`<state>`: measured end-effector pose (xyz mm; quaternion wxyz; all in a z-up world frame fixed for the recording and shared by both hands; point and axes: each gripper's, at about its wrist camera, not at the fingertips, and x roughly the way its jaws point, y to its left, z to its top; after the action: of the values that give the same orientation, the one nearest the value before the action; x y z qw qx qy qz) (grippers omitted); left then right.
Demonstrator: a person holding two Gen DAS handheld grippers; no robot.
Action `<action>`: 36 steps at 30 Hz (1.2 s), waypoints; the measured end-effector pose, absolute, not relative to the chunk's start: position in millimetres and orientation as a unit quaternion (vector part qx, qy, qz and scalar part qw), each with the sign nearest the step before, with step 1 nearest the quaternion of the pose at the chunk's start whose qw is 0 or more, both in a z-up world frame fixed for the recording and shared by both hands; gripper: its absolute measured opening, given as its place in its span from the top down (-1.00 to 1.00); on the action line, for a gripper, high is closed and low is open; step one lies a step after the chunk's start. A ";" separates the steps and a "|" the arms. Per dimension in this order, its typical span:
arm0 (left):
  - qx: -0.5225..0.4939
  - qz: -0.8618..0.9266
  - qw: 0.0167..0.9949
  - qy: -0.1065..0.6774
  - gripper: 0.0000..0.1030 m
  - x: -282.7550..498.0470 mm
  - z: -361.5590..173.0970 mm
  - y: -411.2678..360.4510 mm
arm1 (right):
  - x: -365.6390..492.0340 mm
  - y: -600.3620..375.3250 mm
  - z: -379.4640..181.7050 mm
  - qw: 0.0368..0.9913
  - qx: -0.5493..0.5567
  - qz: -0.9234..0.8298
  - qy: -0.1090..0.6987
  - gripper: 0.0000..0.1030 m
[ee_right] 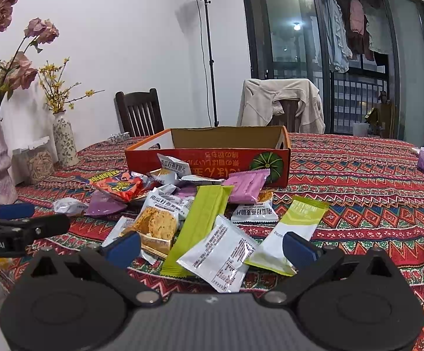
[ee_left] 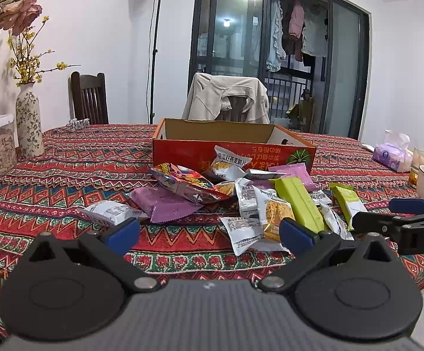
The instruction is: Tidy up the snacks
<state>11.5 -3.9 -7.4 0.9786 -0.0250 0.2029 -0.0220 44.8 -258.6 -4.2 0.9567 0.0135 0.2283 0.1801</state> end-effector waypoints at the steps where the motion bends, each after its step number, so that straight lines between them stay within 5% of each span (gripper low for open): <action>1: -0.025 -0.022 0.979 0.203 -1.00 11.5 -7.4 -4.0 | 45.3 -258.5 -4.9 0.957 0.013 0.180 0.229 -1.00; 36: -0.030 -0.023 0.979 0.203 -1.00 15.7 -10.2 -5.6 | 52.2 -256.9 -7.3 0.955 0.014 0.180 0.236 -1.00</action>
<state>15.7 -5.6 -10.2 0.9785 -0.0300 0.2027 -0.0227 52.2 -256.9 -7.3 0.9547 0.0138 0.2363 0.1801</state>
